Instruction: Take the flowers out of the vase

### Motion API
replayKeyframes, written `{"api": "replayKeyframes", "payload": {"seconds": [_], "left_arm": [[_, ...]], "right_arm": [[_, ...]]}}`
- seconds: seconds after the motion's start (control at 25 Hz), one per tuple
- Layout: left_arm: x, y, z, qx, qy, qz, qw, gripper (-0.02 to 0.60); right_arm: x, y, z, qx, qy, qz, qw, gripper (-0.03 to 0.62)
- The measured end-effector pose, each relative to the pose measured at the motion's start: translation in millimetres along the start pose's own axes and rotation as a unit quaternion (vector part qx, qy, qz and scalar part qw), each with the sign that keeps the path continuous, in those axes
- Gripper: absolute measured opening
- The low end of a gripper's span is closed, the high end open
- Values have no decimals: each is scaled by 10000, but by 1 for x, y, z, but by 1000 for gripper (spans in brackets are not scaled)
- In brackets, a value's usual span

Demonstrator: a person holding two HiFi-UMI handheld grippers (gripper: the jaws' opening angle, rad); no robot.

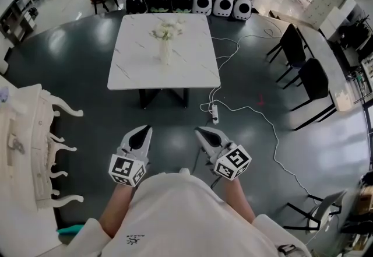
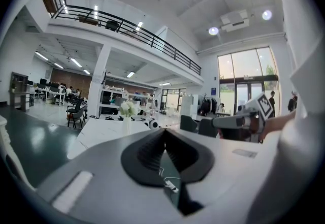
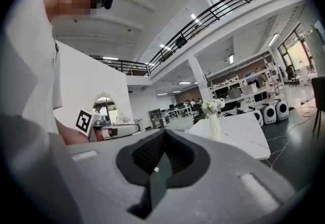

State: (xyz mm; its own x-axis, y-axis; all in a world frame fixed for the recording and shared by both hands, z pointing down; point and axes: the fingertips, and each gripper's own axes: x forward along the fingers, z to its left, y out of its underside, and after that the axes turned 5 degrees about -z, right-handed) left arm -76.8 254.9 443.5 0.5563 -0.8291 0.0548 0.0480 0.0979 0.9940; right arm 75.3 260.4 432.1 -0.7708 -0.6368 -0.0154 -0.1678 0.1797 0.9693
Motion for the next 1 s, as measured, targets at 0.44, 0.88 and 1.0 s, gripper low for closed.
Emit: {"api": "replayKeyframes", "payload": {"seconds": [0.44, 0.88, 1.0], "left_arm": [[18, 1, -19, 21, -114, 20, 9999, -11], [32, 2, -36, 8, -226, 43, 9997, -11], [33, 5, -41, -32, -246, 63, 9997, -11]], "right_arm": [[-9, -2, -16, -47, -228, 9, 9997, 0], [-22, 0, -30, -10, -447, 108, 9989, 0], [-26, 1, -34, 2, -486, 113, 9988, 0]]}}
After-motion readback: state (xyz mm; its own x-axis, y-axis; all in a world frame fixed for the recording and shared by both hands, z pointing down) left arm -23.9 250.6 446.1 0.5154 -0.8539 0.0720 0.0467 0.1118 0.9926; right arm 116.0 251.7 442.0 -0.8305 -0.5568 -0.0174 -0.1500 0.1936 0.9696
